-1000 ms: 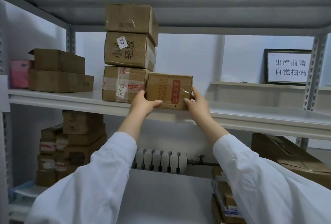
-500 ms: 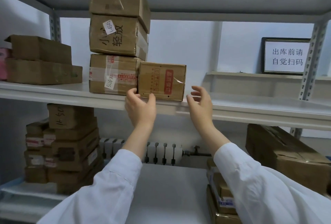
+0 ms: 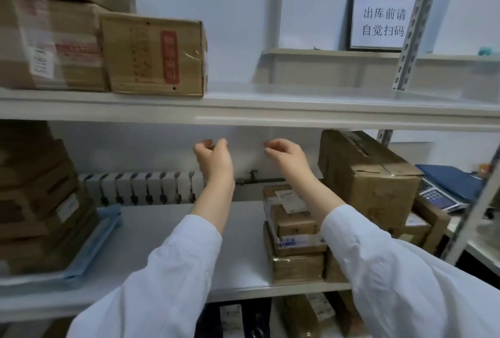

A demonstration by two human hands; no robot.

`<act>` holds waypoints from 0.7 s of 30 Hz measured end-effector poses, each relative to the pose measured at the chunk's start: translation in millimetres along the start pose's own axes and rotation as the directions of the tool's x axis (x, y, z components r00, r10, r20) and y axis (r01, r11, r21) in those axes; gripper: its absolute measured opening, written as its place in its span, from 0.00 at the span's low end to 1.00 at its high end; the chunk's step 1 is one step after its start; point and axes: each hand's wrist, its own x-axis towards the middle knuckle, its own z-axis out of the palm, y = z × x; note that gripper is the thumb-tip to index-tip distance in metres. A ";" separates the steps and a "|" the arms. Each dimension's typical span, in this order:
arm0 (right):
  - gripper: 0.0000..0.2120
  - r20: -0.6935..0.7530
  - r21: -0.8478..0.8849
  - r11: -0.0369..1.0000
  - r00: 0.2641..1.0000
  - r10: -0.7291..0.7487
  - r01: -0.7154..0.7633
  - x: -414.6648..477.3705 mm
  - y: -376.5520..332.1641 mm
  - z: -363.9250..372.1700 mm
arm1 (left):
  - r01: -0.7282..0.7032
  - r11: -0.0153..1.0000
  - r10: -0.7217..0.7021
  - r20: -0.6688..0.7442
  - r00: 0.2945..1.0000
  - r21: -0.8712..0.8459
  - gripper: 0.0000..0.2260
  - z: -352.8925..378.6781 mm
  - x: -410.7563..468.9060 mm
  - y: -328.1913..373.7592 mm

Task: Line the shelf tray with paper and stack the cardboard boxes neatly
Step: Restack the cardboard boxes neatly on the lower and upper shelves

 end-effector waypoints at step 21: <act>0.33 -0.063 -0.268 0.766 0.804 0.591 -0.584 2.0 169.8 -32.2 | 0.603 0.642 -0.760 0.289 0.582 0.473 0.23 31.5 -44.5 -173.8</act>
